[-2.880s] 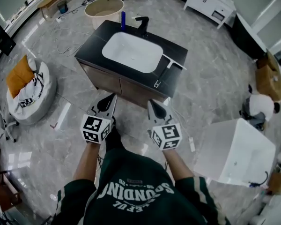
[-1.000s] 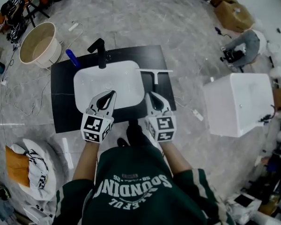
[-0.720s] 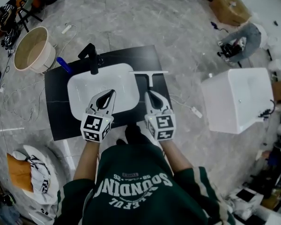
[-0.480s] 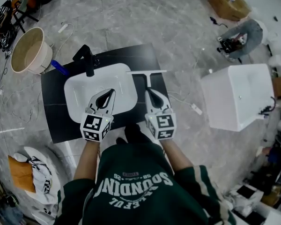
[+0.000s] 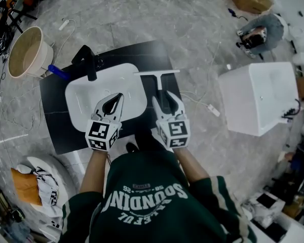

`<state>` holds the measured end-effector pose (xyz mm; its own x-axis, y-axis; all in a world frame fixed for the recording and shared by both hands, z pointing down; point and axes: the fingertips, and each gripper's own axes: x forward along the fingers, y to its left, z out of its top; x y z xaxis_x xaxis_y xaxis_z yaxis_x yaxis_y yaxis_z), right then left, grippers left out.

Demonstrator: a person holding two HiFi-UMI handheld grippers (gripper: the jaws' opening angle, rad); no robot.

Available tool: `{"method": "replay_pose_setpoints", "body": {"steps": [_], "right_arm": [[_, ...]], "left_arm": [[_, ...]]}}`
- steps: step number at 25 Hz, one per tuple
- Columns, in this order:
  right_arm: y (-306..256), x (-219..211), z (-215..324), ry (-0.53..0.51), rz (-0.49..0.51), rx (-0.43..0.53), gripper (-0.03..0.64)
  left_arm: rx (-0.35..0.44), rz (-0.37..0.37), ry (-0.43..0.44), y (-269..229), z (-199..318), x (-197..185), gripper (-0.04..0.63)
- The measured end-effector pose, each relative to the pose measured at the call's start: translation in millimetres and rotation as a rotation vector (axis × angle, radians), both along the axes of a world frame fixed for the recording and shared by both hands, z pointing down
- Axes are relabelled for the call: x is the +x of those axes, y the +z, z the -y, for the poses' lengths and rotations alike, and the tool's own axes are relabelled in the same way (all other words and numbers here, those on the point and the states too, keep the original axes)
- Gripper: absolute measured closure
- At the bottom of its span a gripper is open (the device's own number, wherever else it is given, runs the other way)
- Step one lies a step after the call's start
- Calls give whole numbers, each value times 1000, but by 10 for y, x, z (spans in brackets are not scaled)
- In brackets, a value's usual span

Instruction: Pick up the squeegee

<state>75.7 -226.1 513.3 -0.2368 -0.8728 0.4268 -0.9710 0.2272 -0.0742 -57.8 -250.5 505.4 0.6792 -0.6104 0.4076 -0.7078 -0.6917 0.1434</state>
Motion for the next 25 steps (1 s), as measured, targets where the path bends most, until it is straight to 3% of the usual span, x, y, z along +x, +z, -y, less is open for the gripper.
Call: {"method": "replay_pose_setpoints", "body": {"steps": [25], "right_arm": [[1026, 253, -200, 47, -64, -253, 459]], "left_arm": [[-88, 25, -6, 328, -22, -115, 594]]}}
